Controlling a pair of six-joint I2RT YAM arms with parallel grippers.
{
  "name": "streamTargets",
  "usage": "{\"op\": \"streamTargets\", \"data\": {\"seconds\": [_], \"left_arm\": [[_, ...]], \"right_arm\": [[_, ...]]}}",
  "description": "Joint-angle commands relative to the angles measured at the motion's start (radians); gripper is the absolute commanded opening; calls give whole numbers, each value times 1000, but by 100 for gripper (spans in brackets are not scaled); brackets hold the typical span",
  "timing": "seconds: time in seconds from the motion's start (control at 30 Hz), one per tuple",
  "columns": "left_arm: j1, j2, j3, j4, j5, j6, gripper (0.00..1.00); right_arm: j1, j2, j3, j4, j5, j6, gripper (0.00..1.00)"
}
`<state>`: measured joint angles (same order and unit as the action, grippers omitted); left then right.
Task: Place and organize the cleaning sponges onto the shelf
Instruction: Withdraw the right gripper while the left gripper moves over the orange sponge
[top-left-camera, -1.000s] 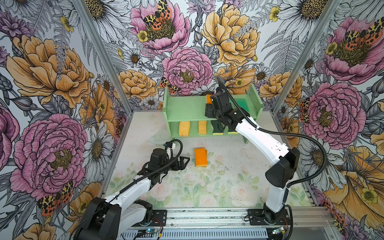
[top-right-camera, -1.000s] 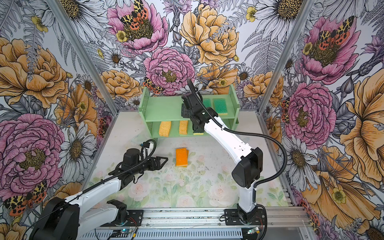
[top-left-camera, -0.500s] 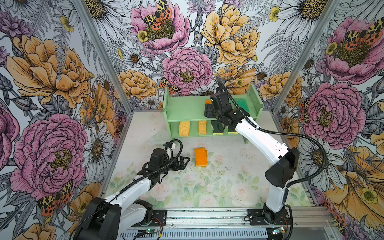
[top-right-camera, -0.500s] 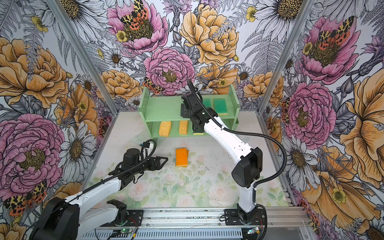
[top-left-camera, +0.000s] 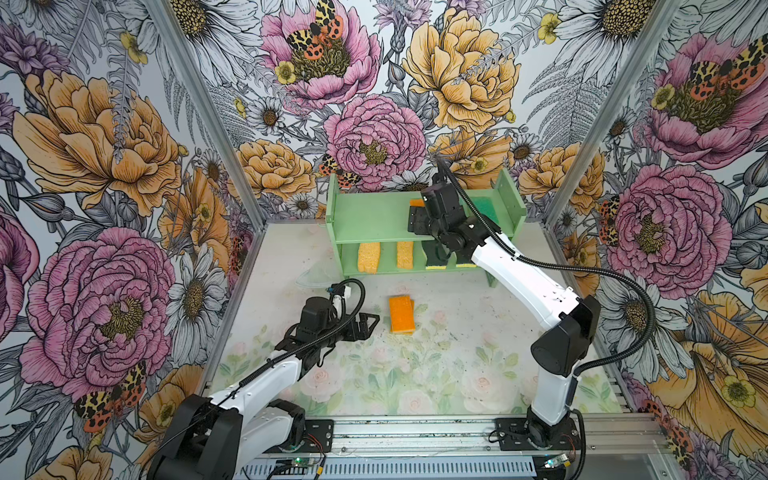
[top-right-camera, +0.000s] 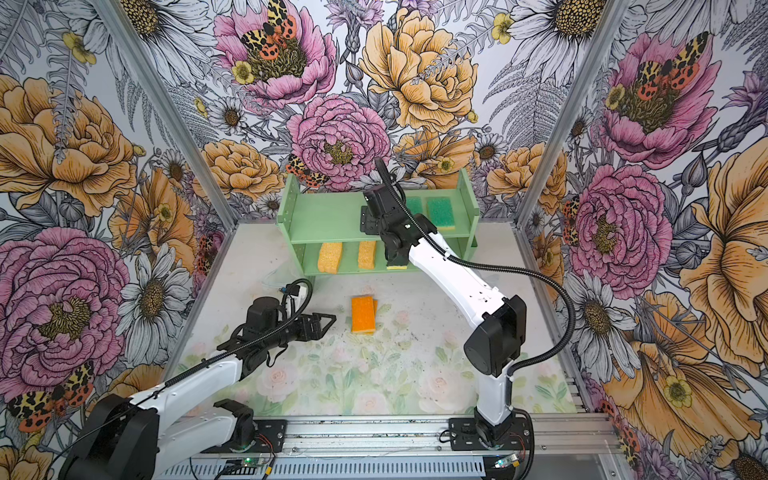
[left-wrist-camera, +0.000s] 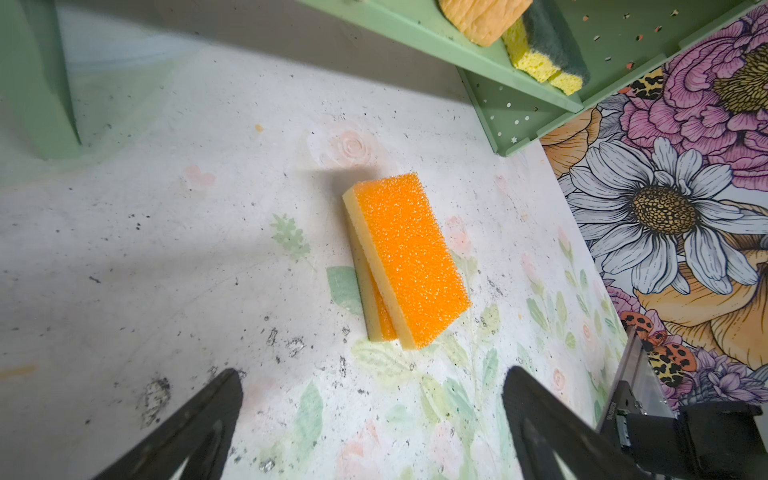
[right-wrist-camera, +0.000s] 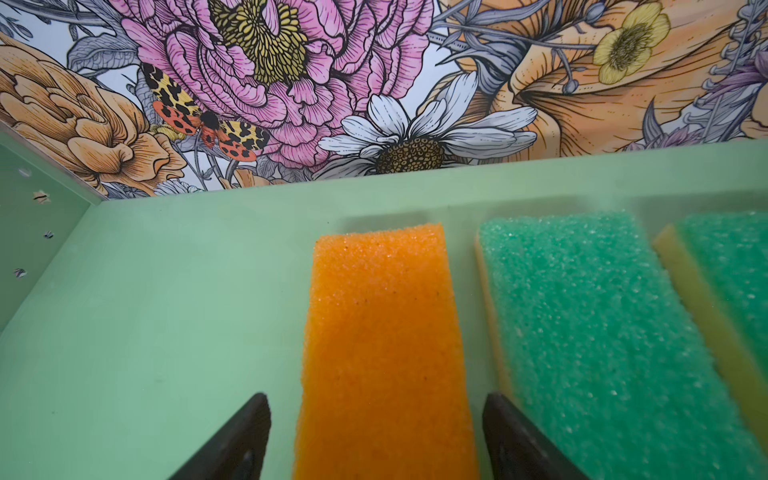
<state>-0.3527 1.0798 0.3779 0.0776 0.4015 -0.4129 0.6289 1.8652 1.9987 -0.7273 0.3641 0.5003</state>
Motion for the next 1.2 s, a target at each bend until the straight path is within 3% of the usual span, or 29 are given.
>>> {"op": "streamTargets", "data": {"seconds": [0.0,0.3,0.47,0.77,1.17], "left_arm": [[8,-21,-1,16,-10,6,99],[-17,-39,-9,16,-38,-19,99],[-87,-101,-16,-8,-177,-104,99],[-285,-212,-13,-121,-490,-188,99],[-389,-22,87,-132,-665,-266,99]], "right_arm": [[5,-89,20,0,-23,-30,83],[8,-234,-41,2,-83,-64,85],[6,-362,-164,2,-87,-71,87],[6,-626,-528,3,-194,-91,90],[18,-913,-1088,39,-216,31,90]]}}
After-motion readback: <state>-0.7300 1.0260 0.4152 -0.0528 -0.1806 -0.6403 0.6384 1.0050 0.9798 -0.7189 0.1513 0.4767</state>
